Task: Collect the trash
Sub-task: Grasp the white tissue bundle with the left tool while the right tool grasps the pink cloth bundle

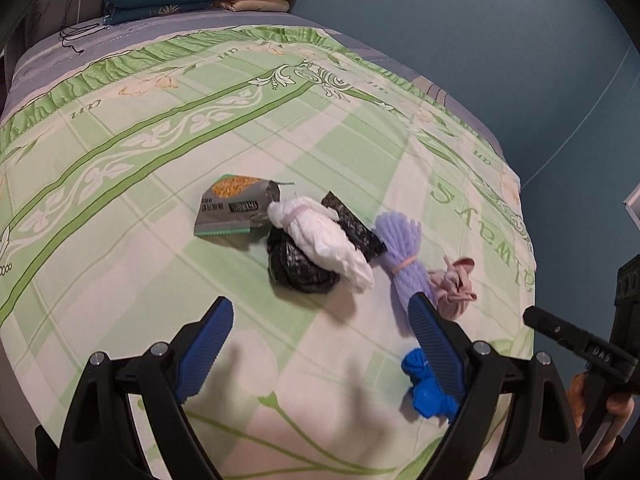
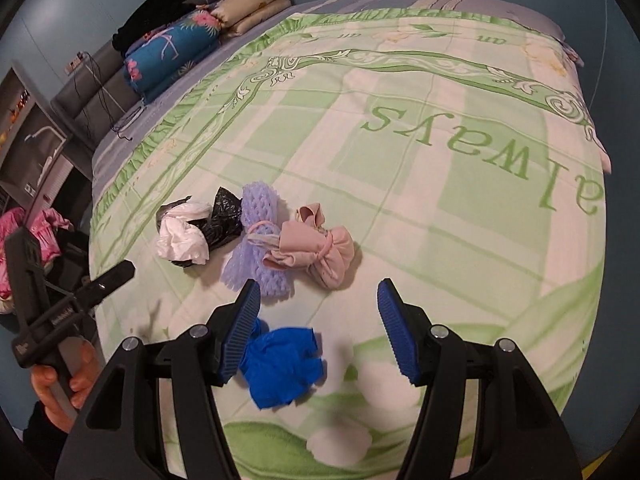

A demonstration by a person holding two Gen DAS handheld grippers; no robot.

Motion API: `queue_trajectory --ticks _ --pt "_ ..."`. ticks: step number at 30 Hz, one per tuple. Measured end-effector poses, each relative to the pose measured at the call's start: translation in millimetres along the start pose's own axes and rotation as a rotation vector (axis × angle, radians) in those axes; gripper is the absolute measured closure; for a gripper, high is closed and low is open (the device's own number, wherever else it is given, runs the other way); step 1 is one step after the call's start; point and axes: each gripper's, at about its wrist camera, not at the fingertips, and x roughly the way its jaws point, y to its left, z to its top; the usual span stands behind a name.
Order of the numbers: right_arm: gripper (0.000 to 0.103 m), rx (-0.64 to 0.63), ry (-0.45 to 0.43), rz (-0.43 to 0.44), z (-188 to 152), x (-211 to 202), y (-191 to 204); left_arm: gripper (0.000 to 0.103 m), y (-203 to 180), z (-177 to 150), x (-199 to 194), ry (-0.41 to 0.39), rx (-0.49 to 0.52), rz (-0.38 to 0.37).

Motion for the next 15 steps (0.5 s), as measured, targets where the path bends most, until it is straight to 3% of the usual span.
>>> queue_trajectory --ticks 5,11,15 --pt "0.045 -0.033 0.001 -0.034 14 23 5 0.018 -1 12 10 0.009 -0.023 -0.009" --pt "0.045 -0.078 0.009 -0.062 23 42 12 0.029 -6 20 15 -0.003 -0.068 -0.031" --pt "0.045 -0.099 0.006 -0.072 27 47 14 0.033 -18 25 19 -0.011 -0.026 -0.028"
